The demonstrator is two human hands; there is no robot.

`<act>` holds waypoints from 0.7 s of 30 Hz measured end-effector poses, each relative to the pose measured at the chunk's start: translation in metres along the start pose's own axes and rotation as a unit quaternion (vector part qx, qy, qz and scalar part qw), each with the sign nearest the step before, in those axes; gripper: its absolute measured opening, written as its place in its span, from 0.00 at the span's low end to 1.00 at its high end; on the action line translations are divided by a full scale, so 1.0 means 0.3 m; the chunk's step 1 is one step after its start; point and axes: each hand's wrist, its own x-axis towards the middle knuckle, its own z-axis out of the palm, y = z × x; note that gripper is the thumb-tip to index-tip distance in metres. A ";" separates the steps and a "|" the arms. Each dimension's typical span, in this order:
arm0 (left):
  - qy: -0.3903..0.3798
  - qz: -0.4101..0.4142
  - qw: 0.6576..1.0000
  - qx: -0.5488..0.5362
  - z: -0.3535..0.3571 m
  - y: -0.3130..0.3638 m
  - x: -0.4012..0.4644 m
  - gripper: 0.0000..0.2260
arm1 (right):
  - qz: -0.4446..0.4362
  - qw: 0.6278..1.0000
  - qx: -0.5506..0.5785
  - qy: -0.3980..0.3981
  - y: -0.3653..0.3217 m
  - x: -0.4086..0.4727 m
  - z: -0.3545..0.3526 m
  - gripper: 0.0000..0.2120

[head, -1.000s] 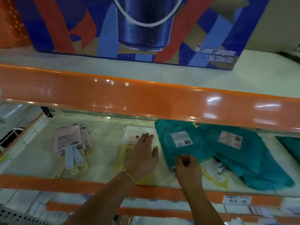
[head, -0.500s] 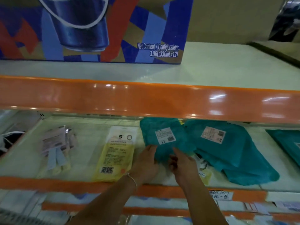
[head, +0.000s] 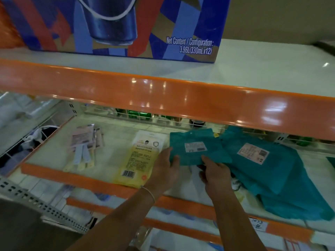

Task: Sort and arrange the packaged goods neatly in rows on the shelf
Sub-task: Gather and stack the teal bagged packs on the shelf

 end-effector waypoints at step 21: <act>-0.103 -0.166 0.937 -0.289 0.292 0.339 0.023 0.10 | -0.089 0.982 0.145 0.077 -0.129 -0.114 -0.403 0.04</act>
